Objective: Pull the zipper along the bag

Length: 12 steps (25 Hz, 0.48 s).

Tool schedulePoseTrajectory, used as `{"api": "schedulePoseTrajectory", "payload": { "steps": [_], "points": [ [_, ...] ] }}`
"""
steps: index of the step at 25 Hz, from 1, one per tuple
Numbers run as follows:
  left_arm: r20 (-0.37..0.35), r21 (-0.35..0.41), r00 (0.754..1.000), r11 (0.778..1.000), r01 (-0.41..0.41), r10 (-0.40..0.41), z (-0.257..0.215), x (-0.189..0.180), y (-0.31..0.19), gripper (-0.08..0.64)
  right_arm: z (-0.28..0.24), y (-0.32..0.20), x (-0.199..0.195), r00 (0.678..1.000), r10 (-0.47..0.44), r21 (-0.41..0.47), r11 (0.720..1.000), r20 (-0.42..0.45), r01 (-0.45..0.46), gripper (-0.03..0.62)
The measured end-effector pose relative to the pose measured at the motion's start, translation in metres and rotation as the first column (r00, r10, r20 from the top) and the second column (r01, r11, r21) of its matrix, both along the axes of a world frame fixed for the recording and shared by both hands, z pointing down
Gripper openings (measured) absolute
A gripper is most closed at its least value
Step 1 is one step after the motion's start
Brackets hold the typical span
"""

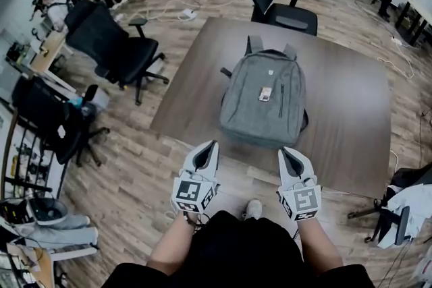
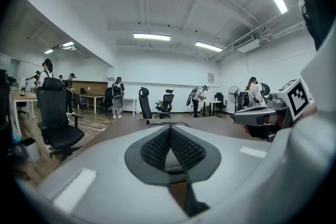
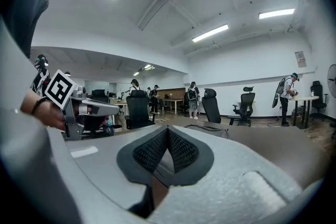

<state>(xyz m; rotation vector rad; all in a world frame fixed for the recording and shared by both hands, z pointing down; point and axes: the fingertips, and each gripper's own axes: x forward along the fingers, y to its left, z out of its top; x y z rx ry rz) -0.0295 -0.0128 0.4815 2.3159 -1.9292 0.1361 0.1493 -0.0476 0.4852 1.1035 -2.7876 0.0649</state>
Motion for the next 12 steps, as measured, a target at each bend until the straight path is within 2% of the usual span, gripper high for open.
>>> {"api": "schedulePoseTrajectory", "payload": {
  "steps": [7, 12],
  "points": [
    [-0.001, 0.0, 1.0, 1.0, 0.004, -0.004, 0.0, -0.009, -0.038, 0.018, 0.002, -0.027, -0.003, 1.0, 0.003, -0.001, 1.0, -0.012, -0.003, 0.003],
    [-0.011, -0.021, 1.0, 1.0, -0.019, 0.019, 0.009, -0.019, -0.081, 0.018, 0.002, -0.06, -0.01, 0.999, 0.048, -0.001, 0.999, -0.024, -0.048, 0.003]
  ]
}}
